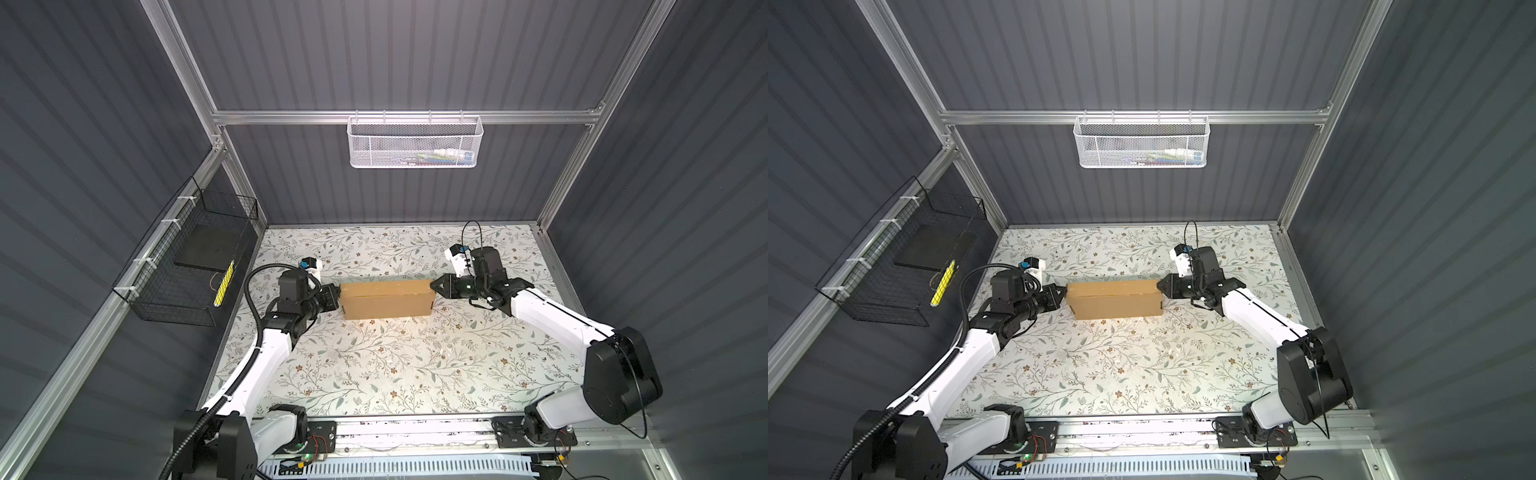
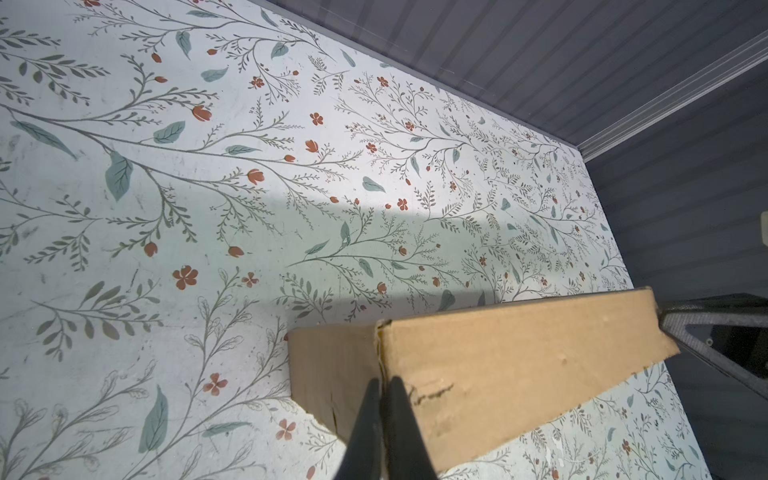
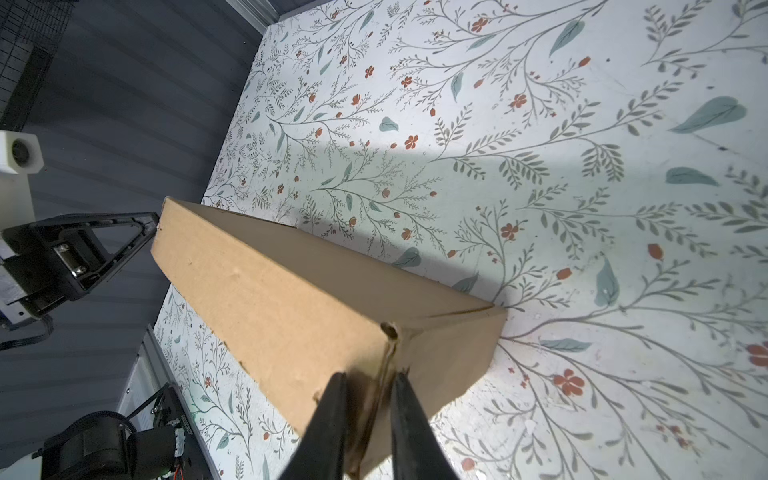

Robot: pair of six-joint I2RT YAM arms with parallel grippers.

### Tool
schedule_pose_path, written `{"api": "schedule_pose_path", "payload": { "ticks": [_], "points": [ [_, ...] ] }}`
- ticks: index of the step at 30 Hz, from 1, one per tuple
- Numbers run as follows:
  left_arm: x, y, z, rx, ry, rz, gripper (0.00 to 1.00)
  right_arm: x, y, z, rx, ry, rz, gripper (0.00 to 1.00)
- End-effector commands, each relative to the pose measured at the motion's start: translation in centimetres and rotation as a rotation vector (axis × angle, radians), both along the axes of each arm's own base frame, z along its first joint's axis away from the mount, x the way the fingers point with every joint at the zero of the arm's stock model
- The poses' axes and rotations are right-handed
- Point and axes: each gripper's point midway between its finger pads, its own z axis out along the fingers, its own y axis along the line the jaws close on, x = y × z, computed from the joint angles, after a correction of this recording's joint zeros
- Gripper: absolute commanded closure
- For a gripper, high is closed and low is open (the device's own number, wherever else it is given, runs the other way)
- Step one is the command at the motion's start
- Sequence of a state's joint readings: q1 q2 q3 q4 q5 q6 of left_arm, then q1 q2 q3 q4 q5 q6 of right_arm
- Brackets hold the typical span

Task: Fold the paper box
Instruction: 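Lower the right gripper onto the box end farthest from the left gripper and pinch it, then hold both box ends and lay the box flat on the table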

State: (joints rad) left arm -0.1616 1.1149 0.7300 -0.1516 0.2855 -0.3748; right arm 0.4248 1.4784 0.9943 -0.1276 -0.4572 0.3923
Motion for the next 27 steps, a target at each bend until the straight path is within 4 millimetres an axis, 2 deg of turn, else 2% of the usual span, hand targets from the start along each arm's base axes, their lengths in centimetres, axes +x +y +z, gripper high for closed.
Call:
{"api": "schedule_pose_path", "payload": {
  "ticks": [1,13,16,27],
  "points": [
    [-2.1,0.3,-2.7,0.008,0.12,0.001,0.92,-1.6,-0.3,-2.2,-0.077,0.05,0.024,0.79],
    [-2.7,0.0,-2.2,-0.025,0.118,-0.007,0.91,-2.9,0.3,-1.9,-0.138,0.001,0.062,0.81],
    [-3.3,-0.5,-1.9,-0.055,0.124,-0.034,0.91,-3.2,0.5,-1.9,-0.146,-0.011,0.072,0.81],
    [-5.5,-0.5,-1.3,-0.089,0.13,-0.029,0.91,-4.8,0.9,-1.7,-0.151,-0.021,0.099,0.82]
  ]
}}
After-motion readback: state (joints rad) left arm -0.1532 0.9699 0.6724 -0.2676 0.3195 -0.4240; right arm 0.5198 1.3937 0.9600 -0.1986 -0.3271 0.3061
